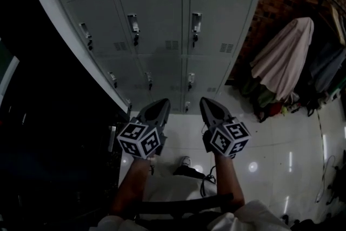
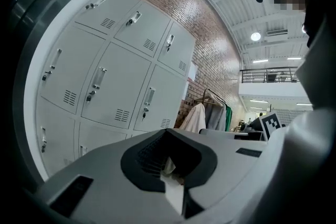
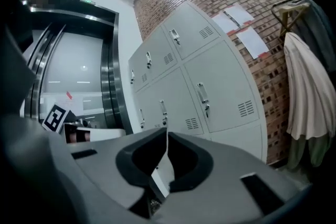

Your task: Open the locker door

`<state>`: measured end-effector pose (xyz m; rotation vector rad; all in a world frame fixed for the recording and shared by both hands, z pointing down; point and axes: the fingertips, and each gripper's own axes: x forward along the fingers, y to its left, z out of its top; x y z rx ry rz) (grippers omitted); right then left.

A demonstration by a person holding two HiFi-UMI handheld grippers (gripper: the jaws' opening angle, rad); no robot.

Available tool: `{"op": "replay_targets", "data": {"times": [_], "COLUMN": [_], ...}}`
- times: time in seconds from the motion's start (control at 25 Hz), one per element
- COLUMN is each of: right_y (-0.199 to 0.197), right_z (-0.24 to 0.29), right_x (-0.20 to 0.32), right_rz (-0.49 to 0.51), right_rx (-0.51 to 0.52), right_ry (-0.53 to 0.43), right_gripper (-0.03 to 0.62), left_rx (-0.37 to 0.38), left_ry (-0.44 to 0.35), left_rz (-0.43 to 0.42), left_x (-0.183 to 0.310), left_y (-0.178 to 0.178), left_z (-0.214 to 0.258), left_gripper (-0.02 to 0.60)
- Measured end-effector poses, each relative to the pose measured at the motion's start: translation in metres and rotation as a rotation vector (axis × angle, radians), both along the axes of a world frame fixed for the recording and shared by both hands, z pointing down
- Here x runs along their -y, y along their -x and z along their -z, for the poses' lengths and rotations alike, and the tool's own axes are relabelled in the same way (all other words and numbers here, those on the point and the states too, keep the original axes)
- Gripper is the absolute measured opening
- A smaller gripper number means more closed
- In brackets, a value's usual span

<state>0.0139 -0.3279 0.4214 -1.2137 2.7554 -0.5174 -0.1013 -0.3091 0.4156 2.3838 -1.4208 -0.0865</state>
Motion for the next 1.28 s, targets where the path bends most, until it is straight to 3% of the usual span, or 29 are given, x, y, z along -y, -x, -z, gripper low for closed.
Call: {"op": "replay_targets", "data": {"times": [0.16, 0.32, 0.4, 0.84, 1.28], "right_y": [-0.005, -0.003, 0.000, 0.025, 0.054], "right_z": [0.002, 0.003, 0.006, 0.022, 0.043], "right_x": [0.040, 0.075, 0.088, 0.169, 0.281], "right_rz": [0.003, 0.030, 0.044, 0.008, -0.116], "right_rx": [-0.004, -0.005, -0.005, -0.070, -0.141], "right_ry": [-0.020, -0.015, -0.015, -0.091, -0.143], "right_gripper": [0.034, 0.170, 0.206, 0.232, 0.239], "left_rx": [-0.002, 0.013, 0.020, 0.049, 0.042], "left_ry": [-0.001, 0.010, 0.018, 0.049, 0.047], "left_rz": [0.019, 0.033, 0.037, 0.008, -0.067], "left_x": [0.037, 0.062, 0.071, 0.138, 0.220], "left_y": [-0.005, -0.007, -0.008, -0.004, 0.019], "left_z": [-0.001, -0.003, -0.004, -0.016, -0.020], "left_gripper": [-0.005, -0.005, -0.005, -0.003, -0.003]}}
